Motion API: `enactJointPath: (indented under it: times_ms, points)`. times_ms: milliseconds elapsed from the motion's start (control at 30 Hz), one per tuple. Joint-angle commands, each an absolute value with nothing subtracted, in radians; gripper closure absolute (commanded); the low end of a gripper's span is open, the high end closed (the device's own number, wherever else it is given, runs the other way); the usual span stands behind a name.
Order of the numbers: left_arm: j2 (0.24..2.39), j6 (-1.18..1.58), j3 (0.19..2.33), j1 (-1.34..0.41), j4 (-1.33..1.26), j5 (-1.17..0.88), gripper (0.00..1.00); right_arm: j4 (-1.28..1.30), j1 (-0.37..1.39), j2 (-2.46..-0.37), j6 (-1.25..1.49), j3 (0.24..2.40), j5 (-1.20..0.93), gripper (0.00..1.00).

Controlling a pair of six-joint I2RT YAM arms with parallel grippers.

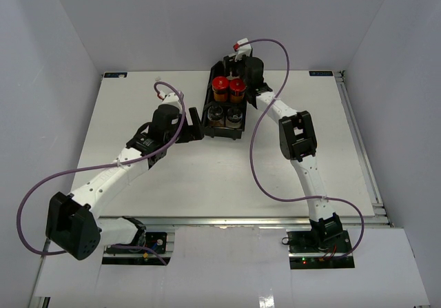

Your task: Organize the condiment bottles

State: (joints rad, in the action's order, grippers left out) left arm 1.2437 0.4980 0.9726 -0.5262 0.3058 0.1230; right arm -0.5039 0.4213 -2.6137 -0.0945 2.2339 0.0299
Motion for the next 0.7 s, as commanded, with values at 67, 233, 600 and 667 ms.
enactJointPath:
  times_ms: [67, 233, 600, 667]
  points:
    - [1.187, 0.495, 0.963, -0.523, 0.285, 0.135, 0.07, -0.659, 0.423, -2.6, -0.126, 2.217, 0.037, 0.24]
    - [1.187, 0.495, 0.963, -0.525, 0.282, 0.137, 0.07, -0.652, 0.423, -2.609, -0.131, 2.224, 0.035, 0.23]
    - [1.186, 0.494, 0.964, -0.523, 0.281, 0.135, 0.07, -0.655, 0.423, -2.593, -0.144, 2.212, 0.032, 0.05]
    - [1.186, 0.494, 0.965, -0.525, 0.282, 0.136, 0.07, -0.66, 0.423, -2.574, -0.15, 2.2, 0.032, 0.04]
